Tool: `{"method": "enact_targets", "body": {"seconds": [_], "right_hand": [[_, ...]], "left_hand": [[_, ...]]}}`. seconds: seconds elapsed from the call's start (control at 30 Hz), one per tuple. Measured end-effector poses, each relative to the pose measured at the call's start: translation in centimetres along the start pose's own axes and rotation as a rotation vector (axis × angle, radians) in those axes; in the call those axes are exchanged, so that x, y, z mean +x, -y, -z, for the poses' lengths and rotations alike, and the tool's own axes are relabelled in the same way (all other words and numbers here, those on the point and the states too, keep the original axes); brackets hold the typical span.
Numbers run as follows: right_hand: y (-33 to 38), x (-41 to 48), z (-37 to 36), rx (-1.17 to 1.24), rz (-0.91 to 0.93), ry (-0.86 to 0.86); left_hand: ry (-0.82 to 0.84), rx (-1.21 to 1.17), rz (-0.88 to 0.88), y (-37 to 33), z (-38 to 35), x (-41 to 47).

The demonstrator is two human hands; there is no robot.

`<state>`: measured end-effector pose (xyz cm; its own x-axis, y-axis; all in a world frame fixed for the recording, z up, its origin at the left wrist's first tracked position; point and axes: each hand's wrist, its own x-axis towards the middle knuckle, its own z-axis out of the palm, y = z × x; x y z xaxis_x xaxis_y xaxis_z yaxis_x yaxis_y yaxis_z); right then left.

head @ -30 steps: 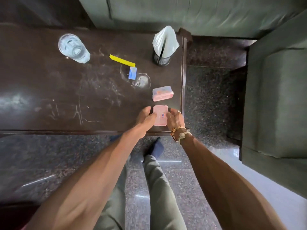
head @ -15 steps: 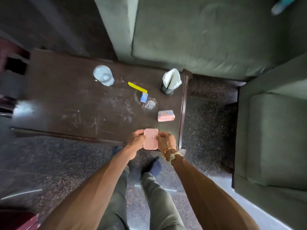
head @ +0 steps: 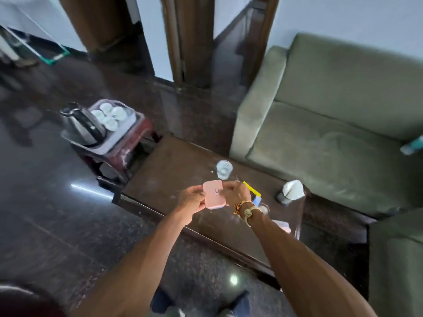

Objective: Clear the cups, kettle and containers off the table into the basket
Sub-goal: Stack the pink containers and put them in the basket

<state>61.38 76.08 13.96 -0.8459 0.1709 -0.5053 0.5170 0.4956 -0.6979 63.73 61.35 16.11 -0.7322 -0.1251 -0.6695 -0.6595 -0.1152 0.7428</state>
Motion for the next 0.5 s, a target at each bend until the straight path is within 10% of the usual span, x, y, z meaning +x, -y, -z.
{"method": "enact_targets", "body": {"seconds": [0.5], "right_hand": [[20.4,-5.2,-23.0,-0.03,0.196,0.185]], "left_hand": [[-0.243,-0.07,-0.113,-9.0,28.9,0.8]]}}
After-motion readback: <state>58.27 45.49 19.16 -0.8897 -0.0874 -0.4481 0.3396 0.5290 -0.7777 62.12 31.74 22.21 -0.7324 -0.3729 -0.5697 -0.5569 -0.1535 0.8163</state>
